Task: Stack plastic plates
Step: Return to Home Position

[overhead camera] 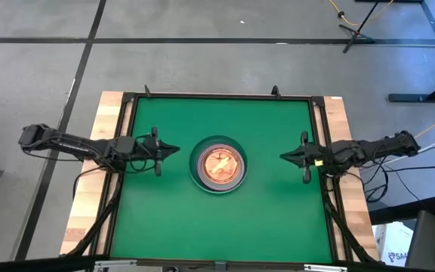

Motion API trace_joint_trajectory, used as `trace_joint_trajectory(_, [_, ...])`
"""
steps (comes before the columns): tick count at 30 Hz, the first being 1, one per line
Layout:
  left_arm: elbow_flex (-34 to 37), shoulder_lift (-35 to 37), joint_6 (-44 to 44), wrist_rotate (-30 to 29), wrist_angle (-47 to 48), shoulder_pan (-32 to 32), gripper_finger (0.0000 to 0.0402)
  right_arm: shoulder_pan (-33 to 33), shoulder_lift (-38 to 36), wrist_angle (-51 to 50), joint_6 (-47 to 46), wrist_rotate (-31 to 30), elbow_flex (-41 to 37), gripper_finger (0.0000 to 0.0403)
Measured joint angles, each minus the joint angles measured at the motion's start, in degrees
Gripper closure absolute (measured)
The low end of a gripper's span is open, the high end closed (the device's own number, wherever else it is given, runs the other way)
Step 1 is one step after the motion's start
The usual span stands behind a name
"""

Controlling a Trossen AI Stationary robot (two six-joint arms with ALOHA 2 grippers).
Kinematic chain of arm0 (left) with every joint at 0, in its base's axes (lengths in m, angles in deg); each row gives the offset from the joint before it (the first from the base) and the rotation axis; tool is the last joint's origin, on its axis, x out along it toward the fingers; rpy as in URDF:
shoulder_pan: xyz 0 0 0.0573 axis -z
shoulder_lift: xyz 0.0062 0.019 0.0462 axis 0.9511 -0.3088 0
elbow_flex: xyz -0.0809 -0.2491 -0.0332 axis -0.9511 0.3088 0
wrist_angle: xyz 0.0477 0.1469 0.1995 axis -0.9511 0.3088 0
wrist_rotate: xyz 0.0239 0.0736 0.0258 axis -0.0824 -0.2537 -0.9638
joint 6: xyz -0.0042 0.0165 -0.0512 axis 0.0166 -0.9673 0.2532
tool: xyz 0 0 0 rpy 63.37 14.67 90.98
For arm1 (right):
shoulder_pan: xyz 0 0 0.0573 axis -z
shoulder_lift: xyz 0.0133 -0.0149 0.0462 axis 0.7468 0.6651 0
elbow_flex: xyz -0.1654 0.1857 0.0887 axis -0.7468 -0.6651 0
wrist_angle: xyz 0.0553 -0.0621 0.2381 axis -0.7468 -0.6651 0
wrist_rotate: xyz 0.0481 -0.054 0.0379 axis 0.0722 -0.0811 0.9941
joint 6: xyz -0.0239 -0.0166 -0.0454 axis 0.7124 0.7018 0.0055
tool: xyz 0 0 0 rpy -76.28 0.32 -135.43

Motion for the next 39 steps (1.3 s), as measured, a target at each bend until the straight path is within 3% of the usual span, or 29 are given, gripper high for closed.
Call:
trace_joint_trajectory(11, [8.6,15.3,1.7,0.2,0.4,0.0,0.0400,0.0,-17.1,1.6,-1.7,5.3,-8.5,0.0400])
trace_joint_trajectory(15, [8.7,20.2,2.2,2.4,4.4,0.0,0.0399,0.0,-16.9,7.6,-1.4,10.3,-11.4,0.0399])
trace_joint_trajectory(26, [8.7,30.0,3.9,4.5,16.0,0.1,0.0398,0.0,-17.0,15.4,-0.3,11.3,-16.9,0.0398])
trace_joint_trajectory(39, [8.7,34.5,2.8,5.5,17.6,0.0,0.0398,0.0,-16.8,12.5,-1.8,9.5,-16.9,0.0397])
